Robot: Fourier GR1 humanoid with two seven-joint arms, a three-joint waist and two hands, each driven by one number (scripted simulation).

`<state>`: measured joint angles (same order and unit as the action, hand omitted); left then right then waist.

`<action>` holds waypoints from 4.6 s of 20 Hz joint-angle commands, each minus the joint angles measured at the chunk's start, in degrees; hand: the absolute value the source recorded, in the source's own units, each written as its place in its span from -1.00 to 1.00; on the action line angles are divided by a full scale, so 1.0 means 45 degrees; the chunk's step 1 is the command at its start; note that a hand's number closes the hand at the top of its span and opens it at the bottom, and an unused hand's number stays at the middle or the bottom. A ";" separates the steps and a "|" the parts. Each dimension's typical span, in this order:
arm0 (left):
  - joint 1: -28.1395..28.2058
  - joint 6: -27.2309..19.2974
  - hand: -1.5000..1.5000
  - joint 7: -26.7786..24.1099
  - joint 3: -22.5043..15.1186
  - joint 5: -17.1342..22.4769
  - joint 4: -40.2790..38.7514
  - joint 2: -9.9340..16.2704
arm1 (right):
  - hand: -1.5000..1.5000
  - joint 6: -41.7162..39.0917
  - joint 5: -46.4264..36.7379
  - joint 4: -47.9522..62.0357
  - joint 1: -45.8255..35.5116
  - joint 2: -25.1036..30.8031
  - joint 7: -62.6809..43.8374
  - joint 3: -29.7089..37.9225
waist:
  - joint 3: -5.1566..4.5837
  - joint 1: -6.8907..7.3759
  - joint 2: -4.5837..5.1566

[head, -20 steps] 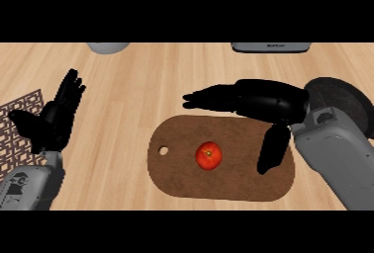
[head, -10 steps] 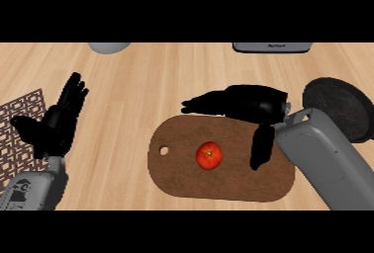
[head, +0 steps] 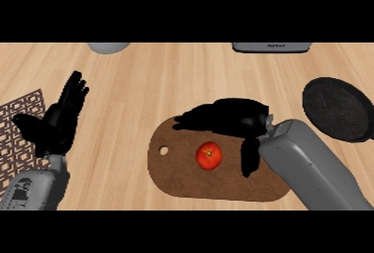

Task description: Pick the tomato from the cutting board and place it in the pan

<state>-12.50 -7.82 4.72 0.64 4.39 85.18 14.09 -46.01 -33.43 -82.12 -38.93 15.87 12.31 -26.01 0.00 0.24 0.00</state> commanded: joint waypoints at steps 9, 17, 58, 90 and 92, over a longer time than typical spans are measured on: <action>-0.0751 0.0249 0.00 0.0267 0.0538 -0.0160 -0.0459 -0.0022 | -1.00 0.0385 -0.3219 0.0625 -0.0408 -0.0465 0.0058 -0.1067 | 0.0000 -0.0017 0.0008; 0.0091 0.0761 0.00 -0.1080 0.0977 -0.0125 -0.0980 -0.0214 | -1.00 0.1090 -0.4630 0.1443 0.0693 -0.1168 0.0713 -0.1431 | -0.0001 -0.0013 0.0014; 0.0047 0.0661 0.00 -0.0168 0.1024 -0.0829 -0.0388 -0.0692 | 1.00 0.8268 -0.7367 0.1186 0.2026 -0.3527 -1.0500 0.3586 | -0.0021 -0.0358 -0.0144; -0.0248 0.1168 0.00 -0.0315 0.1095 -0.0834 -0.0298 -0.0631 | 1.00 1.4386 -0.4423 0.4964 0.2191 0.2815 -0.6053 1.0515 | 0.0019 0.0150 0.0123; -0.0599 0.1175 0.00 0.0234 0.1132 -0.0626 -0.0009 -0.0648 | 1.00 1.5869 -0.4659 0.7130 0.1904 0.2734 -0.5323 1.0831 | 0.0041 0.0371 0.0193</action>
<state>-13.63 -3.27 4.50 5.30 0.64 84.58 10.72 18.89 -54.06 -62.77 -29.16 24.95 -18.37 19.55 0.09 1.03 0.54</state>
